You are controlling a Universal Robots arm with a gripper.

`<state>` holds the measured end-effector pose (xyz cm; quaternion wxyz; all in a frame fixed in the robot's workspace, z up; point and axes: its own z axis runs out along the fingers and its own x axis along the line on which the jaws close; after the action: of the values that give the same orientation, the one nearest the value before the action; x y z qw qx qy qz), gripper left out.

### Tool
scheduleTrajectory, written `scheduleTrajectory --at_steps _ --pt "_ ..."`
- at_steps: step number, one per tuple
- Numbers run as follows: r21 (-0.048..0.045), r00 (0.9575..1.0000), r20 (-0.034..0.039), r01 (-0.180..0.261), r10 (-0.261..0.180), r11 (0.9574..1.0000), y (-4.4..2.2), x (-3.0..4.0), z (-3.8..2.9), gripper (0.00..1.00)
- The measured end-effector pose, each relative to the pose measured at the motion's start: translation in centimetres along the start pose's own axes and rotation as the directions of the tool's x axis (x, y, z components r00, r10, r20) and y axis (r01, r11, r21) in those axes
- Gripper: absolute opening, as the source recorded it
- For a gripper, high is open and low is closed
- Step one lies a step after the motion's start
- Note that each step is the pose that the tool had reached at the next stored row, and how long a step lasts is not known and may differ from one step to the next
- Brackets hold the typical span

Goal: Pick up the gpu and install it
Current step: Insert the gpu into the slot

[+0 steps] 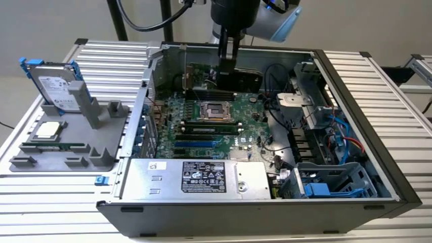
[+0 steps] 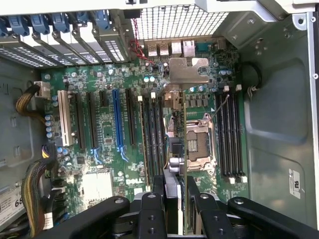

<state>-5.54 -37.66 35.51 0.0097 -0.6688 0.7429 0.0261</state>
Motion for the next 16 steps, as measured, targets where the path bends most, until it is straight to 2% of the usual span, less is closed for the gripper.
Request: scheduleTrajectory --at_steps 16 --pt "-0.0003 1.0000 -0.0002 0.007 -0.007 1.0000 -0.02 0.13 0.37 0.00"
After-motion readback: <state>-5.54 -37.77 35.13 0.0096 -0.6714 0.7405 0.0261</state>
